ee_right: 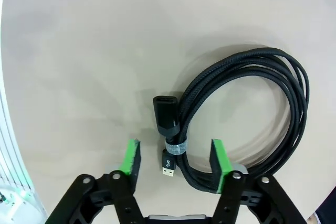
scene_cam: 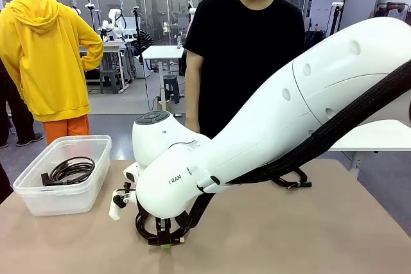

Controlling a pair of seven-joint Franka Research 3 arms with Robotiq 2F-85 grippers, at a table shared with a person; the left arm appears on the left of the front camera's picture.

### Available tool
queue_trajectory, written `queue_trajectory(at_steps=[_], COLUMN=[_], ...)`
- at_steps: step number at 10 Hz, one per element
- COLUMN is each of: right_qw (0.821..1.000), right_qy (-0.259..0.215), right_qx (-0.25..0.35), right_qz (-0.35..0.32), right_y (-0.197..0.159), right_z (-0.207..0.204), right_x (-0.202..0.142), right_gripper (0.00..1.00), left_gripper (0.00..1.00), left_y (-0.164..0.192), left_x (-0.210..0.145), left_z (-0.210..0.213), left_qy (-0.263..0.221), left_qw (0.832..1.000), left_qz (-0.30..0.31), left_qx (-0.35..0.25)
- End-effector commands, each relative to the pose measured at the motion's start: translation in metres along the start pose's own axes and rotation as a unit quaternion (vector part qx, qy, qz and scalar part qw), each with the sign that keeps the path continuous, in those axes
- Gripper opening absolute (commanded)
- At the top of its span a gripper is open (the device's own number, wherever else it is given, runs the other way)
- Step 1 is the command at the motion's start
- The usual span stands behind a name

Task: Organize and store the cables.
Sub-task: Place the USB Extension Cable into the Organizing box.

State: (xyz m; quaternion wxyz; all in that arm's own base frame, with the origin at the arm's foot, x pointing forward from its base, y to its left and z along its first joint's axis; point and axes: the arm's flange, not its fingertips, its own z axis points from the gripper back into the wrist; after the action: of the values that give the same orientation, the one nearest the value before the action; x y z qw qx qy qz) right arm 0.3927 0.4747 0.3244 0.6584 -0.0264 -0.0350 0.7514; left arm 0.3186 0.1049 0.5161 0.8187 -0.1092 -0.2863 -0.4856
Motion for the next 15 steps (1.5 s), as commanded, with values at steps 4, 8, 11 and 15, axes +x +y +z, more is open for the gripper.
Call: queue_trajectory(at_steps=[4, 8, 11, 15], right_qw=[0.999, 0.992, 0.974, 0.947], right_qy=[-0.031, -0.119, -0.198, -0.258], right_qx=[0.017, -0.002, -0.027, -0.056], right_qz=[-0.015, -0.051, -0.109, -0.183], right_y=[0.001, 0.007, 0.04, 0.096], right_z=[0.027, 0.085, 0.117, 0.141], right_x=[-0.022, -0.099, -0.195, -0.316], right_gripper=[1.0, 1.0, 1.0, 1.0], left_gripper=[1.0, 1.0, 1.0, 1.0], left_y=[-0.001, -0.043, -0.08, -0.131], left_x=[0.002, 0.059, 0.125, 0.206], left_z=[0.003, 0.01, -0.013, -0.076], left_qy=[0.008, 0.028, 0.066, 0.121], left_qw=[1.0, 0.995, 0.985, 0.975], left_qz=[0.009, -0.091, -0.157, -0.183], left_qx=[-0.004, 0.003, -0.012, -0.036])
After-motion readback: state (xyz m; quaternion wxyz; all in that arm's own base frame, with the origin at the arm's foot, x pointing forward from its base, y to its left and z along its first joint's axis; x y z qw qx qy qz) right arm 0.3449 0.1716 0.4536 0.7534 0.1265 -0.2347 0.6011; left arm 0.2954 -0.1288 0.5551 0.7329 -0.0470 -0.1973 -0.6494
